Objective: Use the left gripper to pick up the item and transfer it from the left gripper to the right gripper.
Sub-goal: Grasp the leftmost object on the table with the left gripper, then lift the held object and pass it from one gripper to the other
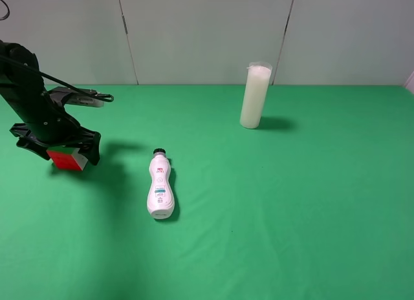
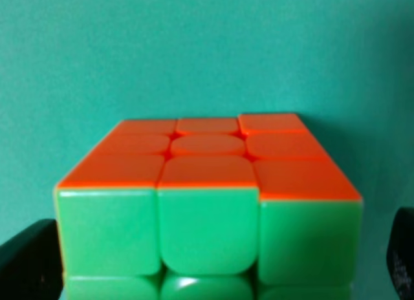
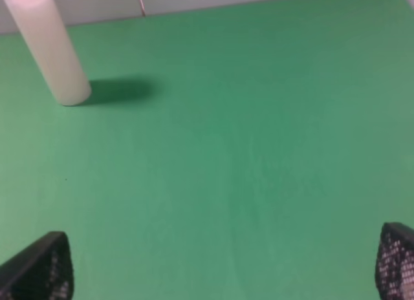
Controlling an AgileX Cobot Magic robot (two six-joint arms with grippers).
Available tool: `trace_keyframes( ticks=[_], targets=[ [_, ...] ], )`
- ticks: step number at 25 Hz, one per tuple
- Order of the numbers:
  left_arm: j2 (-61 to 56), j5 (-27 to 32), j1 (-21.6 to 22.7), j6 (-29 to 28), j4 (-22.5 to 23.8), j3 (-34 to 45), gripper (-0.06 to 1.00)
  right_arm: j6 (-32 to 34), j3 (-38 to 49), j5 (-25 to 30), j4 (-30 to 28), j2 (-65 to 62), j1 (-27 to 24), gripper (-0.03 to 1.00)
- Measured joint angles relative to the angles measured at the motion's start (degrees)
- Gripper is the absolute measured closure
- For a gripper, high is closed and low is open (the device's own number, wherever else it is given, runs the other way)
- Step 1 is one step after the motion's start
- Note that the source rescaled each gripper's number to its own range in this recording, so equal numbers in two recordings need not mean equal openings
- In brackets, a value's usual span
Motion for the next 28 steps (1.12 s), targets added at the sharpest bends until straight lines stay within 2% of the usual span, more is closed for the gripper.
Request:
trace_keyframes(
  ticks=[2,4,7,10,11,28],
  targets=[
    [0.0,0.0,0.0,0.0,0.3,0.0,0.05,0.0,0.0,0.0,0.0,0.0,0.0,-0.03],
    [0.0,0.0,0.0,0.0,0.4,0.0,0.20,0.0,0.0,0.0,0.0,0.0,0.0,-0.03],
    [0.0,0.0,0.0,0.0,0.4,0.0,0.50,0.0,0.0,0.0,0.0,0.0,0.0,-0.03],
    [0.0,0.0,0.0,0.0,0.5,0.0,0.89,0.0,0.0,0.0,0.0,0.0,0.0,-0.03],
    [0.0,0.0,0.0,0.0,0.5,0.0,0.94,0.0,0.0,0.0,0.0,0.0,0.0,-0.03],
    [0.0,-2.1,0.0,0.1,0.5,0.0,0.94,0.0,0.0,0.0,0.0,0.0,0.0,-0.03]
  ],
)
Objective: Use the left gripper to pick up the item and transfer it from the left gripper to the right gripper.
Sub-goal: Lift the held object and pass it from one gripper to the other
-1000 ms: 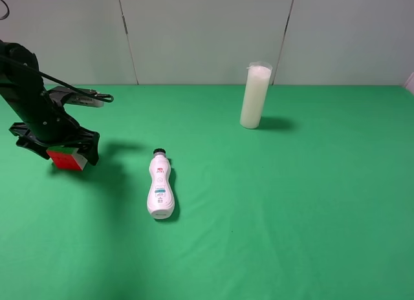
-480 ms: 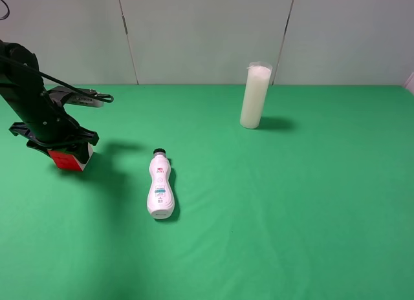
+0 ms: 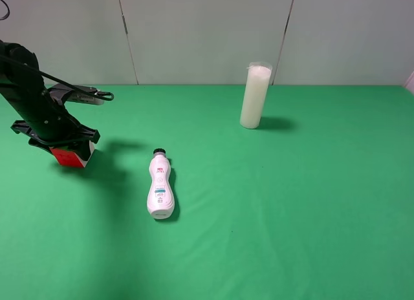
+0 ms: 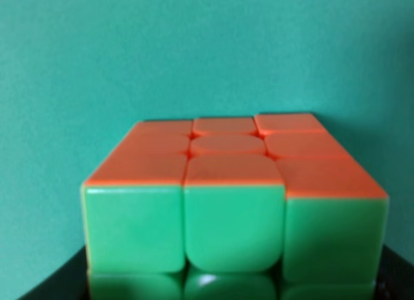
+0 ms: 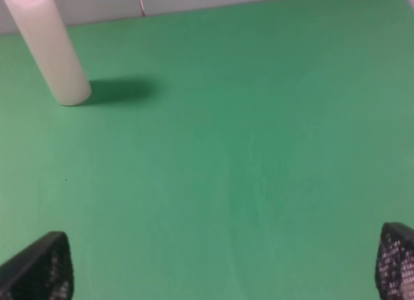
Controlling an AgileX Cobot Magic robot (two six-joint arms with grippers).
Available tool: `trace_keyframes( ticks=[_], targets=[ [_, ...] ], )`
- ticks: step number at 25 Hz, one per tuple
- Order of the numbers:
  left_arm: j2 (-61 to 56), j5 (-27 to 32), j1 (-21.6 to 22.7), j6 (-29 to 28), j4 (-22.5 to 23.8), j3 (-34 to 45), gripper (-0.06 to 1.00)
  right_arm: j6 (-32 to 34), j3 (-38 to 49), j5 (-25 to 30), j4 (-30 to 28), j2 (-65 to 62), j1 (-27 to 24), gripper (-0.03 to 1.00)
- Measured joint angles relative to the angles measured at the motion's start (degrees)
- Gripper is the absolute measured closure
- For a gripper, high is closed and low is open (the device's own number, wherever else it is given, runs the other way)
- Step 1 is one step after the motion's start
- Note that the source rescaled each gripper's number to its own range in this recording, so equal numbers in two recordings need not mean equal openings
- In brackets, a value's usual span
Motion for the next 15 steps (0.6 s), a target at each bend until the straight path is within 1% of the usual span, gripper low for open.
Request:
trace_keyframes(
  ticks=[4,15],
  targets=[
    [-1.0,0.5,0.0,0.0,0.0,-0.1,0.94,0.0,0.0,0.0,0.0,0.0,0.0,-0.03],
    [-13.4,7.1,0.0,0.0,-0.2,-1.1,0.94,0.0,0.0,0.0,0.0,0.0,0.0,-0.03]
  ],
)
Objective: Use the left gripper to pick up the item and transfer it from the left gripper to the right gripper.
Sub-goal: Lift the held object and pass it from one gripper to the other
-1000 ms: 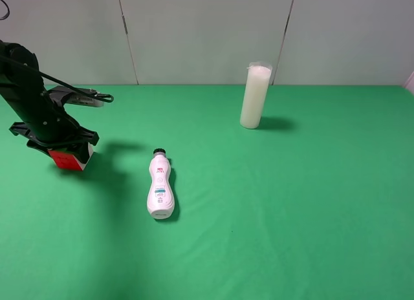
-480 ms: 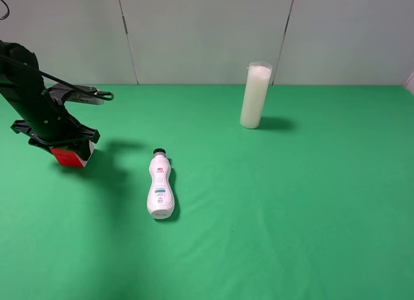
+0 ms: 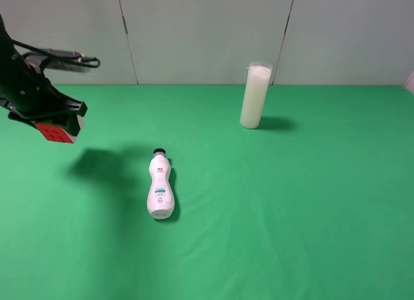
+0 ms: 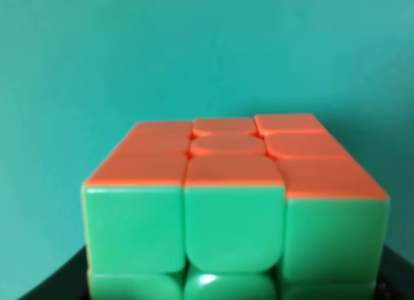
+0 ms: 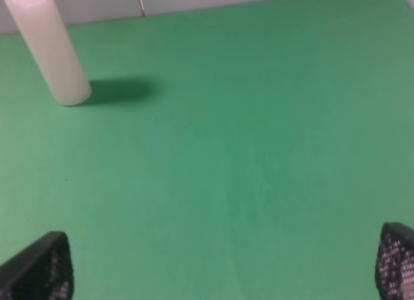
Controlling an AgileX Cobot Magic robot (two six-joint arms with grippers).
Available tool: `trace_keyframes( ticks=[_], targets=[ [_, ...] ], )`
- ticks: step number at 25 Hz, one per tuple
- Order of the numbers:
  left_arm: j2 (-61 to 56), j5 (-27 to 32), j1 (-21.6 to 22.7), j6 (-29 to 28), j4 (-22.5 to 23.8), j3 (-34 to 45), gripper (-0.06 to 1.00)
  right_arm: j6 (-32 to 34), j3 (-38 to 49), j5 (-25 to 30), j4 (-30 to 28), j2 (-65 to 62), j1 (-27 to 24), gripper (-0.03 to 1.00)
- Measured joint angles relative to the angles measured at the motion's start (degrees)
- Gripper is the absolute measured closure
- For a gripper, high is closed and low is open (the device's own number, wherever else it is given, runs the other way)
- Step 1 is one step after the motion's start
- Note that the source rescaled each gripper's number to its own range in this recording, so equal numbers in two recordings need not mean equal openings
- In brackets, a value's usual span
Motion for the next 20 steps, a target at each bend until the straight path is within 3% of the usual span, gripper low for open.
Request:
trace_keyframes(
  ticks=[10,16,20],
  targets=[
    [-12.7,4.6,0.0,0.0,-1.0,0.0,0.94,0.0,0.0,0.0,0.0,0.0,0.0,-0.03],
    [-14.9,5.6,0.0,0.4,-8.3,0.0,0.94,0.0,0.0,0.0,0.0,0.0,0.0,-0.03],
    [-14.9,6.0,0.0,5.0,-16.0,0.0,0.94,0.0,0.0,0.0,0.0,0.0,0.0,-0.03]
  ],
)
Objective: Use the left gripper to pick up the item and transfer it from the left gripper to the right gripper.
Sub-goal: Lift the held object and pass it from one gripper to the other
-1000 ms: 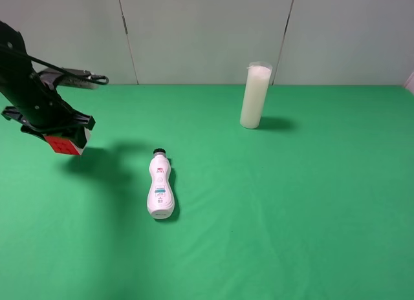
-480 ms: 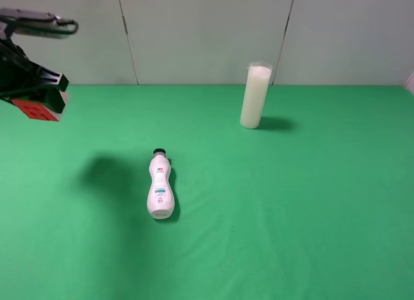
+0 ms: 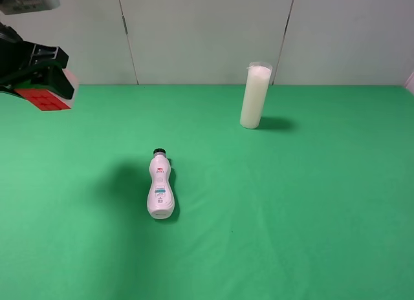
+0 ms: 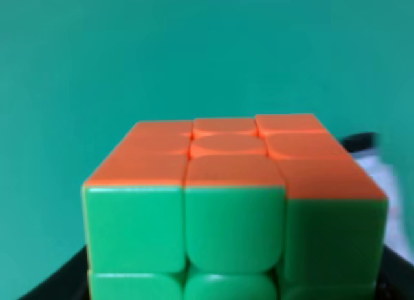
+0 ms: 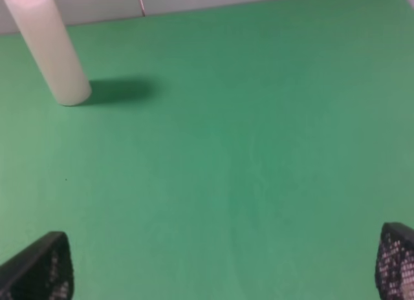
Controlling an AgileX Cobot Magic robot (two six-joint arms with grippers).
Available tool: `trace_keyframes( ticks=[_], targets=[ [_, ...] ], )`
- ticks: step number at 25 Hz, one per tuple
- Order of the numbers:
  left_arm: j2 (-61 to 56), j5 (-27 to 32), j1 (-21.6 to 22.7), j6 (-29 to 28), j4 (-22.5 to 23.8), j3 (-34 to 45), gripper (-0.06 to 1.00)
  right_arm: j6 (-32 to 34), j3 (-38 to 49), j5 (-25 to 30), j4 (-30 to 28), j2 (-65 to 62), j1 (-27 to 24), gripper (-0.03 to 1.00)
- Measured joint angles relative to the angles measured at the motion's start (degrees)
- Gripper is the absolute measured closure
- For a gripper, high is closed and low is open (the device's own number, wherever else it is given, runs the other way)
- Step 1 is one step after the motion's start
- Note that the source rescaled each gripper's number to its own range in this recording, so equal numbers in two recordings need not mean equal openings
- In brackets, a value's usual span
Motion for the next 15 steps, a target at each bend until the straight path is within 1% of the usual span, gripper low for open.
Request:
trace_keyframes(
  ticks=[5,9,12,15],
  targets=[
    [0.0,0.7,0.0,7.9,-11.4,0.0,0.94,0.0,0.0,0.0,0.0,0.0,0.0,-0.03],
    [0.0,1.8,0.0,12.2,-18.9,0.0,0.94,0.0,0.0,0.0,0.0,0.0,0.0,-0.03],
    [0.0,3.2,0.0,14.7,-23.1,0.0,0.94,0.0,0.0,0.0,0.0,0.0,0.0,-0.03],
    [0.0,4.4,0.0,15.7,-25.9,0.0,0.94,0.0,0.0,0.0,0.4,0.0,0.0,-0.03]
  ],
)
